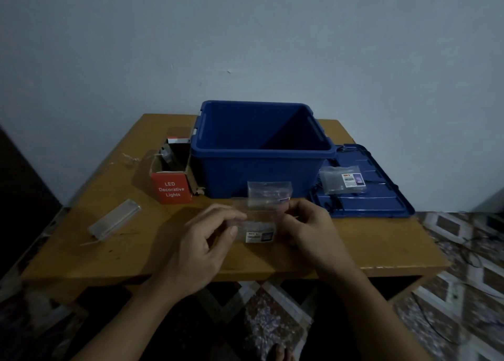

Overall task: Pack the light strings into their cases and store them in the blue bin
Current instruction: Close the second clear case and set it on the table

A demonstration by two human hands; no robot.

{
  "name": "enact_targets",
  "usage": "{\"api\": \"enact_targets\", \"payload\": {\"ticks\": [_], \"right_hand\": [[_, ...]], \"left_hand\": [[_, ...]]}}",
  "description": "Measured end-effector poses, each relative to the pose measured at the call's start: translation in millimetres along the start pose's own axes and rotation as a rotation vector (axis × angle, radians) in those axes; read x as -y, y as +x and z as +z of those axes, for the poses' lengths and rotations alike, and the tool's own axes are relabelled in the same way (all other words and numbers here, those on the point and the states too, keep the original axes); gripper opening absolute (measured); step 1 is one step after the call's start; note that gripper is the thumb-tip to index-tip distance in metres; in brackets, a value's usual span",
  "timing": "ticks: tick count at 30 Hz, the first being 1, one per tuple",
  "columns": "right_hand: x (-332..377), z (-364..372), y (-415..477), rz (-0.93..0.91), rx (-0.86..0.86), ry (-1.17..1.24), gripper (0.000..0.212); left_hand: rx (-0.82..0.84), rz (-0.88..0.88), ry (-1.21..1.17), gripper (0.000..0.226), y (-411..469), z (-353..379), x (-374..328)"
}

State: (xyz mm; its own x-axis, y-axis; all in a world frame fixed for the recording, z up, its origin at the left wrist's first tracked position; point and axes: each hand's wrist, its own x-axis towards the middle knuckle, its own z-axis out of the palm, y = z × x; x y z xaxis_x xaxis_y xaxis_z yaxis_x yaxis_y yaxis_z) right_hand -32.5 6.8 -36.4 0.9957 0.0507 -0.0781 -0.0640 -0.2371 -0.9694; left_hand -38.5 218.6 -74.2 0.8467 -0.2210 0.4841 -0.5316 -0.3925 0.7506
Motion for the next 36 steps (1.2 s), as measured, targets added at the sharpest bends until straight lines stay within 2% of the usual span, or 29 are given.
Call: {"api": "enact_targets", "payload": {"ticks": [5, 9, 11, 15, 19, 22, 27, 30, 33, 36], "right_hand": [[4, 5, 6, 0.012, -0.016, 0.033, 0.006], [-1, 11, 6, -0.064, -0.018, 0.23, 0.003], [-4, 13, 5, -0.067, 0.023, 0.312, 0.009], [-10, 13, 5, -0.059, 0.081, 0.461, 0.014], [-15, 12, 7, -0.036, 0.134, 0.577, 0.016], [-20, 12, 6, -0.104, 0.132, 0.491, 0.022], [-20, 13, 5, -0.163, 0.111, 0.427, 0.025], [-20, 15, 5, -0.164, 0.081, 0.419, 0.014], [-19, 17, 8, -0.143, 0.062, 0.347, 0.006], [-13, 22, 8, -0.081, 0.039, 0.281, 0.012]], "left_hand": [[-0.049, -0.147, -0.084, 0.039, -1, -2, 1], [-0.061, -0.248, -0.244, 0.054, 3, -5, 4], [-0.072, -0.282, -0.315, 0.052, 4, -5, 2], [-0.048, -0.292, -0.285, 0.036, 5, -7, 3], [-0.053, -0.307, -0.345, 0.033, 7, -7, 1], [-0.084, -0.305, -0.287, 0.023, 8, -4, 3], [-0.095, -0.313, -0.287, 0.02, 8, -4, 2], [-0.082, -0.338, -0.339, 0.029, 8, -6, 1], [-0.045, -0.406, -0.366, 0.036, 12, -8, 0], [-0.031, -0.515, -0.349, 0.025, 19, -8, -6]]}}
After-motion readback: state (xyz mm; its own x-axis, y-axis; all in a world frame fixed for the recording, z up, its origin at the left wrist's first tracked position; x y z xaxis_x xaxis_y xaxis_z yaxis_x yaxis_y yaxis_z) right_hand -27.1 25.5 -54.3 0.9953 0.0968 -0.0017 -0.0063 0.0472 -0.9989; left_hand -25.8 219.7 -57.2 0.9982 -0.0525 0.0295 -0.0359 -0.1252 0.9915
